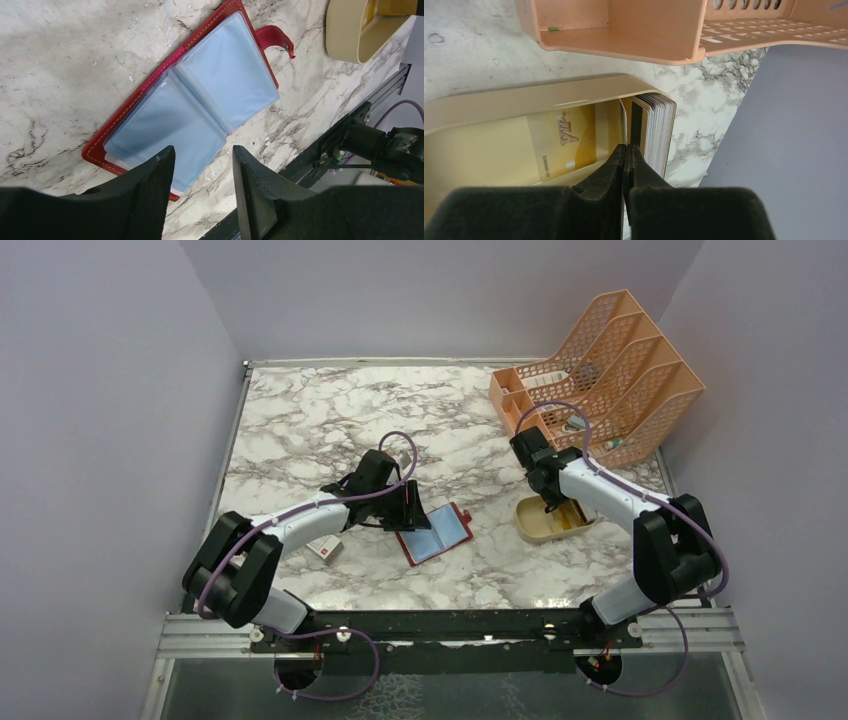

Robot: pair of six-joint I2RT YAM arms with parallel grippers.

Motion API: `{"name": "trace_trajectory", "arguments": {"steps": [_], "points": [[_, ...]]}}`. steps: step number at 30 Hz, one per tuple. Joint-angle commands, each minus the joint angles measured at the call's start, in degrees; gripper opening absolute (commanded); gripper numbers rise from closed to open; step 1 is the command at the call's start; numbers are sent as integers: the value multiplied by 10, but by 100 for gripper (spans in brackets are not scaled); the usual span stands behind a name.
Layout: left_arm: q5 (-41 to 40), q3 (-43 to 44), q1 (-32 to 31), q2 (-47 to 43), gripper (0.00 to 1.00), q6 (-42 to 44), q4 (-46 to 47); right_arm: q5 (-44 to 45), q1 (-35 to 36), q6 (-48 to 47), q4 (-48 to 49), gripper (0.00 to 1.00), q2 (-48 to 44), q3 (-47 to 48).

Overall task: Put the credit cards into the card holder
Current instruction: Pick up the credit card from the storage box.

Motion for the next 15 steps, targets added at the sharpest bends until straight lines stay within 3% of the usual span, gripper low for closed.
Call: {"name": "trace_trajectory", "arguments": {"steps": [1, 15], "points": [[11, -9, 2, -17, 49, 0, 6, -44, -4, 9, -3, 1, -21, 28], [11, -11, 2, -17, 50, 1, 5, -137, -4, 16, -25, 1, -40, 61]]}}
